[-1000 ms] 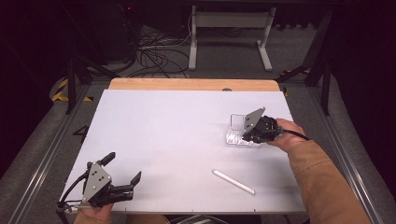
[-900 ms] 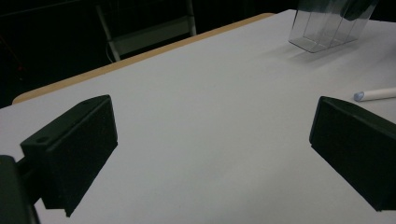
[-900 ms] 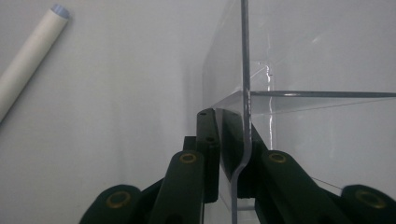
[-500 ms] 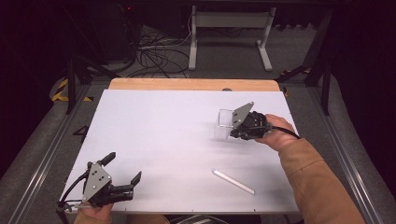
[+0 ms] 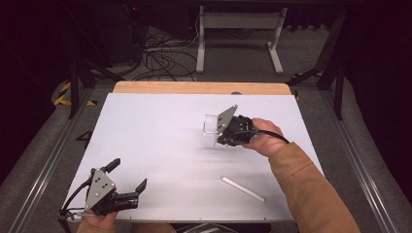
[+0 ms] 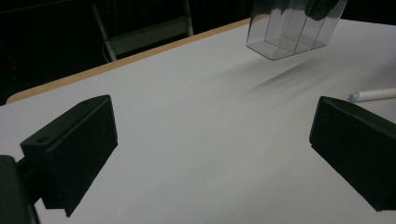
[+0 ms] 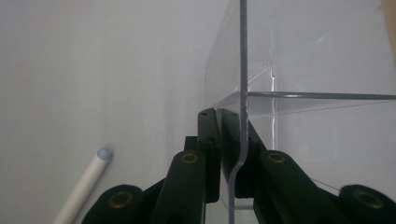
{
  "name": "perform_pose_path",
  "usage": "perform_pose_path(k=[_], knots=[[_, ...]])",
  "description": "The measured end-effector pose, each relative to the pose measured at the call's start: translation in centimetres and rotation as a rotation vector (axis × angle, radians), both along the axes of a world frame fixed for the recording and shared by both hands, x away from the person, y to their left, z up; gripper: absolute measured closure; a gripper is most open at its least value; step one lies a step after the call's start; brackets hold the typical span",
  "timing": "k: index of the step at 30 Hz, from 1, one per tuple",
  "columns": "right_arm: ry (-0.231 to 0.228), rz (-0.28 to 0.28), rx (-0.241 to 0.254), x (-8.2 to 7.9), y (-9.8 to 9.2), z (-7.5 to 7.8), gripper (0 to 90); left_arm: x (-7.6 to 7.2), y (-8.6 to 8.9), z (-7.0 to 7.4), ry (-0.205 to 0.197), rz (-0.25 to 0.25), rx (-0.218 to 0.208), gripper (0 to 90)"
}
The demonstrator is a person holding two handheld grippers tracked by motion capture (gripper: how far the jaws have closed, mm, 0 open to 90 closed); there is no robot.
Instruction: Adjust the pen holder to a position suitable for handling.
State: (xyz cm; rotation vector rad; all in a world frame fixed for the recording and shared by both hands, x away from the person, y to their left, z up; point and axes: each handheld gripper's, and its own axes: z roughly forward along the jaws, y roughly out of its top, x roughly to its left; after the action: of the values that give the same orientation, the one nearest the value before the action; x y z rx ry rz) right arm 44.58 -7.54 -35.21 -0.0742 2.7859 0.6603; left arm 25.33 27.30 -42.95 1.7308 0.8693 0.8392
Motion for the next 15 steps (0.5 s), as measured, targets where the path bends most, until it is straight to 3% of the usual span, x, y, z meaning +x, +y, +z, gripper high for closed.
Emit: perform_pose_path(k=[4,15], knots=[[0.021,0.009,-0.017,-0.2,2.0,-0.6,85.1,0.0,0.0,0.0,0.001,-0.001,-0.002,1.7],[0.067,0.013,-0.049,0.1,4.9,-2.3,85.3,0.0,0.0,0.0,0.001,-0.005,-0.003,1.7]])
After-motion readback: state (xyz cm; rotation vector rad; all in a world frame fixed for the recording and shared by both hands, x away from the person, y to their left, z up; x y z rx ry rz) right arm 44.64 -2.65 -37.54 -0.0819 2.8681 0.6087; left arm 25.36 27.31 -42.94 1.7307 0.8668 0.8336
